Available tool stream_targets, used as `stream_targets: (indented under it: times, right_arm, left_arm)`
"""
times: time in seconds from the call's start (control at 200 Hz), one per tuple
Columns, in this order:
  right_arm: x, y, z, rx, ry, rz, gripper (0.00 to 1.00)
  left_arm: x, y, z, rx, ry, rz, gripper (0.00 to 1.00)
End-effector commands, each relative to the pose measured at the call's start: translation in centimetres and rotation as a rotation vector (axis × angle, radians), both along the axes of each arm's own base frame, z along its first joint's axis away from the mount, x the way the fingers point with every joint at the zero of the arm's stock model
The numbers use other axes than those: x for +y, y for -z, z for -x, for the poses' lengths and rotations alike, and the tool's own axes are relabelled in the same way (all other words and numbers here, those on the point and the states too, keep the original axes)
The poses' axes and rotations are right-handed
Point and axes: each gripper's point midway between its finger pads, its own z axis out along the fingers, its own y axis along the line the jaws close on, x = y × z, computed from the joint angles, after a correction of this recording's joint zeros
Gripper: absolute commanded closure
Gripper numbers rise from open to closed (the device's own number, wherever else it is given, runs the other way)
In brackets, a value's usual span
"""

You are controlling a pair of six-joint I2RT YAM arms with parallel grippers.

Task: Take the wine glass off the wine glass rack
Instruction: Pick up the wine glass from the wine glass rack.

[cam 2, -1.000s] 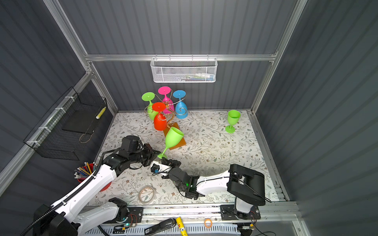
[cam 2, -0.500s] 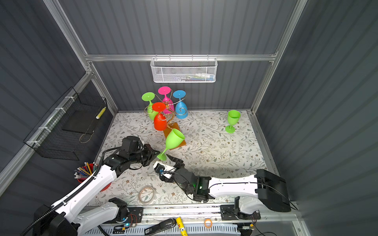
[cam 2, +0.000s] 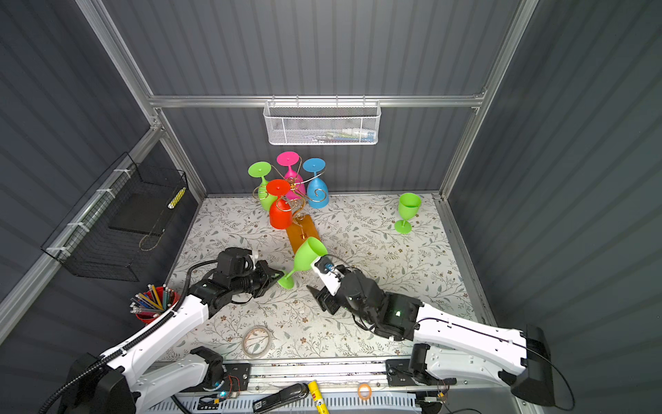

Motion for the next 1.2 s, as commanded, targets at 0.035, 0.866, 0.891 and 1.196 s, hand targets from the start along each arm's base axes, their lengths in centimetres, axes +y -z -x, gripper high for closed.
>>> stream_targets:
  times: [0.035,0.866,0.891,1.196]
  right_arm:
    - [-0.4,-0.4,0.4,0.255,-0.018,-0.11,0.33]
    - [2.3,-3.9,-3.9,0.489,0.02,-0.247,0.51]
    - [2.4,-3.9,-3.9,0.492,0.017,-0.248,0.52]
    - [3.0,-4.4,-4.4,0.48,0.011,-0.276,0.72]
  left_arm:
    - [-0.9,-1.8,-0.1,-0.123,0.084,0.029,1.0]
    - [-2.1,-2.6,0.2,-0.209,0.161,0.096,1.0]
    - [-2.1,-2.7,0.3,-0.211,0.162,0.098,1.0]
    - [-2.1,-2.8,0.3,-0.214,0.161,0.101,1.0]
